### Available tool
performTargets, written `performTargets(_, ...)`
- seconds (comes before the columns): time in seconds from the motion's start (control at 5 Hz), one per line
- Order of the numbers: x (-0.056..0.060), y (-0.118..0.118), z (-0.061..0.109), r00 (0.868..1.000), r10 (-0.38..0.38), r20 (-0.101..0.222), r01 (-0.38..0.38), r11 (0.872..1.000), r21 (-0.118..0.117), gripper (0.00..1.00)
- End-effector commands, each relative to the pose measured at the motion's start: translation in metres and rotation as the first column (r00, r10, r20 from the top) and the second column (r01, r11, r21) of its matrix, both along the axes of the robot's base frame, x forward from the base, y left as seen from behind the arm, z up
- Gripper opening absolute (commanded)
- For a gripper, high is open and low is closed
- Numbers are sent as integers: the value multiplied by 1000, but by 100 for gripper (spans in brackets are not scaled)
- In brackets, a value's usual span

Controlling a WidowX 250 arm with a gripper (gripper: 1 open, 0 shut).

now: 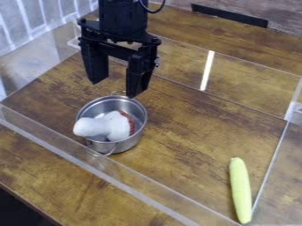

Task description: Remove the mushroom from the silver pot and put it on the table

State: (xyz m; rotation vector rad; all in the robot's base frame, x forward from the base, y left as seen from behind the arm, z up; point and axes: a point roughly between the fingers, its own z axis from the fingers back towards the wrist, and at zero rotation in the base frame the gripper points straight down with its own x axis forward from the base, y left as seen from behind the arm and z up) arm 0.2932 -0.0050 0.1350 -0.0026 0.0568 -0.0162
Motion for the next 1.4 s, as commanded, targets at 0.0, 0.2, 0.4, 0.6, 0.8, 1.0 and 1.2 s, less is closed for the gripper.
performTargets(0.0, -1, 5, -17, 1000, 8, -21, -8, 1000, 3, 100)
performTargets(0.2, 0, 3, -31, 1000, -9, -25, 9, 1000, 12, 100)
performTargets(0.4, 4, 3, -42, 1000, -13, -25, 14, 1000, 21, 100)
performTargets(0.6, 3, 19, -56, 995, -100, -20, 101, 994, 36, 100)
performTargets(0.8, 3, 31, -67, 984, -176, -13, 176, 983, 42, 100)
performTargets(1.0, 7, 33, -70, 986, -165, -8, 165, 985, 45, 100)
performTargets(1.2, 12, 34, -72, 989, -150, -4, 150, 988, 42, 0)
